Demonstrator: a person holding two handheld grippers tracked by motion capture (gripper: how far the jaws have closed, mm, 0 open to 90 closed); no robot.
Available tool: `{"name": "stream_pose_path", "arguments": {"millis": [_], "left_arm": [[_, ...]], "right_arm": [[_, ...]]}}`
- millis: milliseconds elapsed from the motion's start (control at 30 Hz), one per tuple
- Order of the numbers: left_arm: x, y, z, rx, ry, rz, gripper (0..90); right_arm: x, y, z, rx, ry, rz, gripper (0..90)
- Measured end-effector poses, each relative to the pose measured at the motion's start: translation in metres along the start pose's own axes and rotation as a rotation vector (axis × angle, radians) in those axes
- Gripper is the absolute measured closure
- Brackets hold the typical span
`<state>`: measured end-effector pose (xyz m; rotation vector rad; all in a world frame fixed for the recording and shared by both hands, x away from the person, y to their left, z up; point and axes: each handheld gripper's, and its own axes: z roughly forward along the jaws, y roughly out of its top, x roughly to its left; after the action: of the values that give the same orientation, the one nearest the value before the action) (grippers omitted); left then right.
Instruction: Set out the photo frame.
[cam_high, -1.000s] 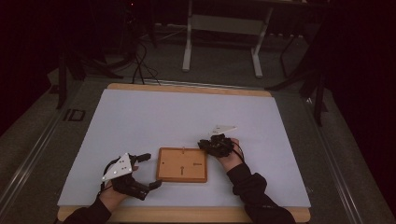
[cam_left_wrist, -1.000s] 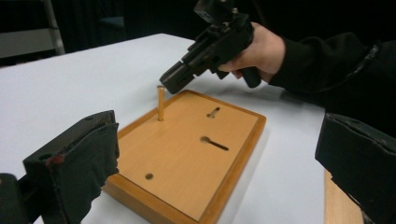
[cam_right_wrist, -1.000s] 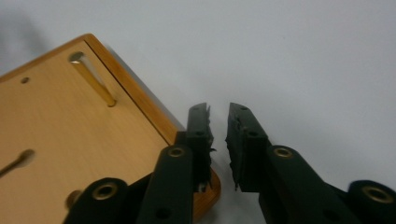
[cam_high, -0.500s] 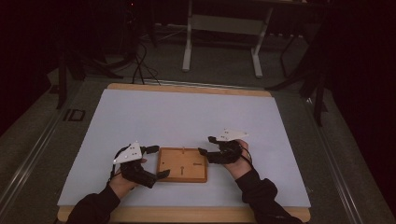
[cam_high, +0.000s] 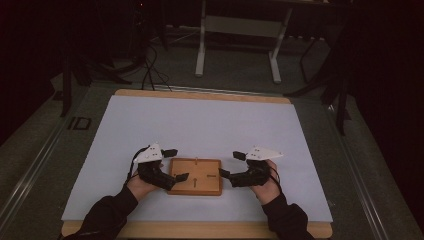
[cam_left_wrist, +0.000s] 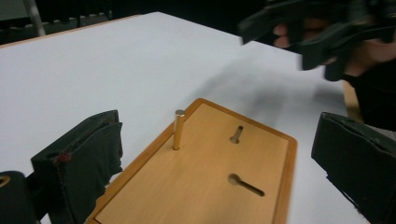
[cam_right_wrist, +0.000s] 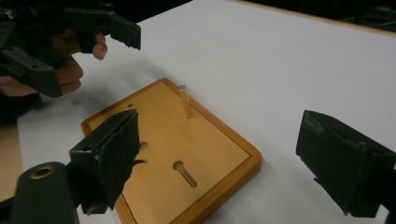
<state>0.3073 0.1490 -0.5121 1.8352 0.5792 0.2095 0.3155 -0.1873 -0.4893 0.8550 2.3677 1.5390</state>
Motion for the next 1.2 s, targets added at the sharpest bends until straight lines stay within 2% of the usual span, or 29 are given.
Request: {"name": "stream_pose_path", "arguments": {"millis": [67,133,233,267,300,433,533,600,667,733,767,833,967,1133,1200], "left_arm": [[0.003,0.002,0.004,0.01,0.01,0.011,4.4],[0.005,0.003,0.007,0.015,0.007,0.016,7.4],[0.007,0.005,0.01,0.02,0.012,0.025,15.2],[0.008,0.006,0.012,0.031,0.013,0.033,15.2],[0.01,0.006,0.015,0.043,0.012,0.039,17.5],[0.013,0.005,0.023,0.077,0.014,0.034,30.1],[0.016,0.002,0.03,0.102,0.01,0.035,36.0],[0.018,0.002,0.034,0.107,0.009,0.033,39.2],[0.02,0.003,0.038,0.109,0.005,0.039,45.1],[0.02,0.003,0.038,0.109,0.005,0.039,48.1],[0.022,0.004,0.044,0.113,-0.008,0.049,53.6],[0.023,0.005,0.047,0.123,-0.016,0.063,57.6],[0.025,0.003,0.053,0.143,-0.03,0.074,66.3],[0.027,0.003,0.058,0.146,-0.042,0.077,74.2],[0.027,0.003,0.06,0.156,-0.043,0.091,76.5]], "right_arm": [[0.002,-0.001,-0.006,-0.012,0.002,-0.029,17.0],[0.003,-0.003,-0.01,-0.012,0.043,-0.042,19.0],[0.006,-0.006,-0.017,-0.031,0.065,-0.065,19.9],[0.006,-0.006,-0.017,-0.031,0.065,-0.065,19.9],[0.008,-0.009,-0.023,-0.062,0.054,-0.075,19.8],[0.01,-0.011,-0.032,-0.056,0.04,-0.065,17.2],[0.012,-0.015,-0.037,-0.069,0.025,-0.062,13.8],[0.012,-0.017,-0.038,-0.059,0.025,-0.061,13.6],[0.012,-0.02,-0.039,-0.06,0.058,-0.057,13.3],[0.012,-0.021,-0.038,-0.052,0.049,-0.059,13.3],[0.014,-0.024,-0.037,-0.048,0.056,-0.069,13.2],[0.016,-0.026,-0.036,-0.033,0.043,-0.082,13.6],[0.016,-0.029,-0.035,-0.019,0.058,-0.082,14.3],[0.015,-0.03,-0.033,-0.011,0.064,-0.093,15.0],[0.016,-0.03,-0.033,-0.008,0.053,-0.1,15.1]]}}
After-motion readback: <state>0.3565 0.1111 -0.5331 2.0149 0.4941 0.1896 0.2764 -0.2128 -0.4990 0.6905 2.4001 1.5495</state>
